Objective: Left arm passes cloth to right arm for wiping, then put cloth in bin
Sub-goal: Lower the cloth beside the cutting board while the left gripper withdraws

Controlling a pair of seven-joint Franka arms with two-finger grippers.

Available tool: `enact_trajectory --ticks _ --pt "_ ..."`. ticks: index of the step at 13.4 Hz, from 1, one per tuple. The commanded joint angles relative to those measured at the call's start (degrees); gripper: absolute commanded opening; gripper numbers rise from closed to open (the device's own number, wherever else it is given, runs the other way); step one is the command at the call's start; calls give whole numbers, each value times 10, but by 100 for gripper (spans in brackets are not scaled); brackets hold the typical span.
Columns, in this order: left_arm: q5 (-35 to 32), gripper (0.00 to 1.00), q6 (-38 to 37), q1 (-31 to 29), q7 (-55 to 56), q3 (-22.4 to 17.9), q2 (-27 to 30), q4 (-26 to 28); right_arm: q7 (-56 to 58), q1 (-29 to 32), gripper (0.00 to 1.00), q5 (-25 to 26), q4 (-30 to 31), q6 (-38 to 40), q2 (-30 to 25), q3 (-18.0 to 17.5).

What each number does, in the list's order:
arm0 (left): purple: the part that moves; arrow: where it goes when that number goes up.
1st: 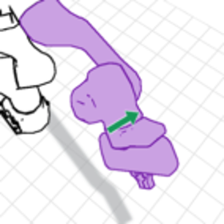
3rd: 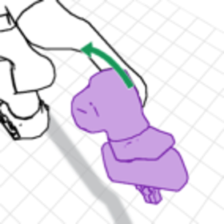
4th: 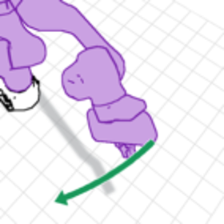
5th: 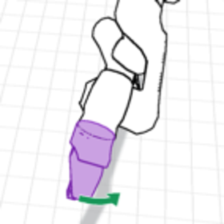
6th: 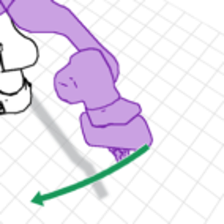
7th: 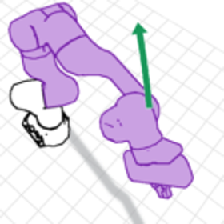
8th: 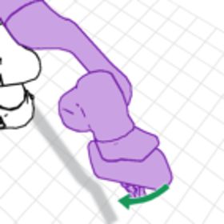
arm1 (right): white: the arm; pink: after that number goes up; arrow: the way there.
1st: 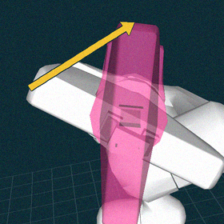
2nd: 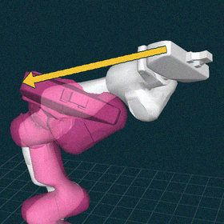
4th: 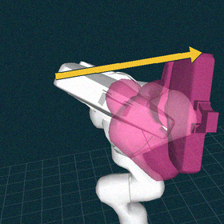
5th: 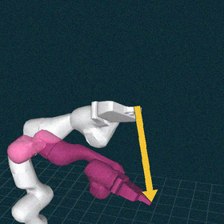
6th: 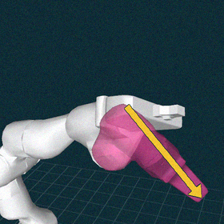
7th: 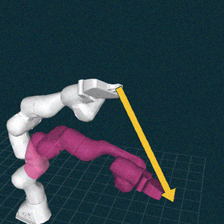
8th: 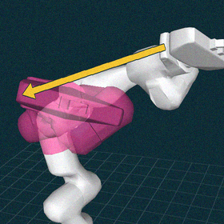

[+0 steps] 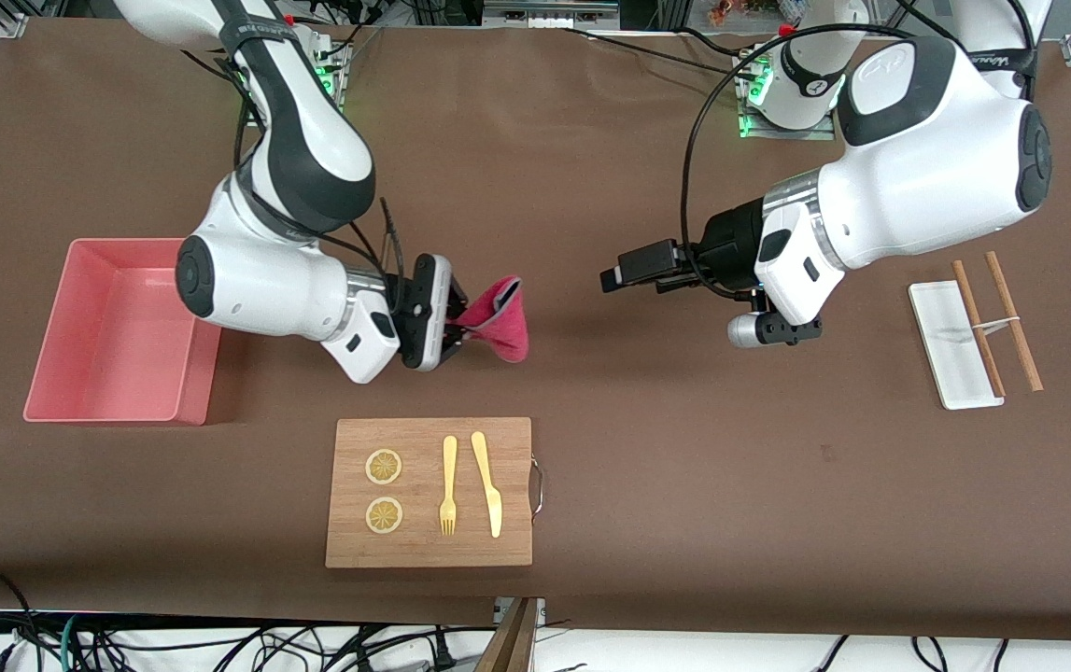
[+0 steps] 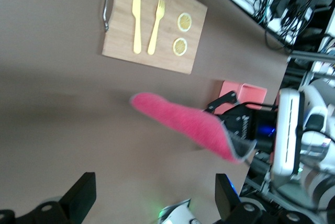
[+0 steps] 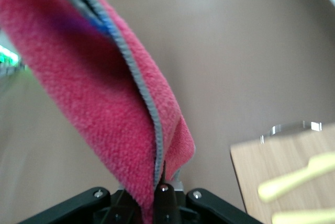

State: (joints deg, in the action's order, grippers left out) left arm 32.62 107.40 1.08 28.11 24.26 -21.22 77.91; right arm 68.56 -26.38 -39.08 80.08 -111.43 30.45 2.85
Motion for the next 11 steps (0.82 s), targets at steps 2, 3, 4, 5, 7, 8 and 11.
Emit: enact_trajectory --ticks 2,3,4,5,7,8,11 --pt "-89 100 -116 -57 -134 0 10 -3 -8 46 0 135 90 18 -47 -6" --pt "-99 100 -140 -70 -159 -3 10 -3 -9 51 0 166 105 18 -49 -6" --pt "-133 100 -164 -78 -180 -3 10 -3 -12 59 0 201 117 18 -49 -6" --pt "-177 100 -183 -80 -194 -2 11 -3 -31 63 0 226 126 17 -51 -5" --pt "-267 100 -220 -80 -236 -1 14 -3 -76 75 0 268 140 17 -54 0" --pt "-302 100 -235 -80 -260 -3 14 -3 -101 76 0 279 149 18 -62 8" --pt "-408 100 -252 -93 -281 -2 30 -4 -209 77 0 318 198 19 -104 17"
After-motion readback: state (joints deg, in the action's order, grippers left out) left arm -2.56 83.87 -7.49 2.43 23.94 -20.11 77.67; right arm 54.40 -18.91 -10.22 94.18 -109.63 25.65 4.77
